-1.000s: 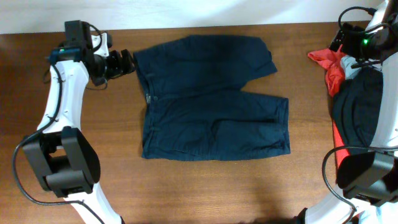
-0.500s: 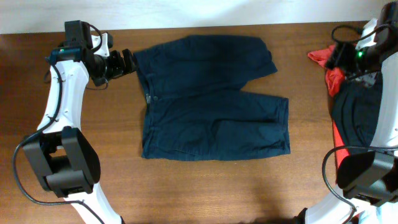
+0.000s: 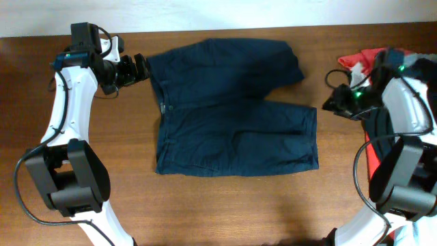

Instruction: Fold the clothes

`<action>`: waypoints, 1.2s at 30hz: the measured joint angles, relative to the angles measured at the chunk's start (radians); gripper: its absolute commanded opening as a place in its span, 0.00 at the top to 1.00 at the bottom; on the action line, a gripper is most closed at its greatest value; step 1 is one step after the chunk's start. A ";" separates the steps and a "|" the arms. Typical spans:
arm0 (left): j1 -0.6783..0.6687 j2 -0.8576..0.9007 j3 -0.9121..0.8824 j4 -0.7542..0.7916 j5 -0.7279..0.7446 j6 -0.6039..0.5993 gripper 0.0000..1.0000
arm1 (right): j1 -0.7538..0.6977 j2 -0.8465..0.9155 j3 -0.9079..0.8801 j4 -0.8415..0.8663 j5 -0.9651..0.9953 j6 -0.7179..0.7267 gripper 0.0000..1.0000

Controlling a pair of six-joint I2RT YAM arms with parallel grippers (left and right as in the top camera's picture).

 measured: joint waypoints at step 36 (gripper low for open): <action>0.000 0.000 0.000 0.000 0.000 0.000 0.01 | 0.126 0.000 -0.274 0.460 0.015 -0.038 0.58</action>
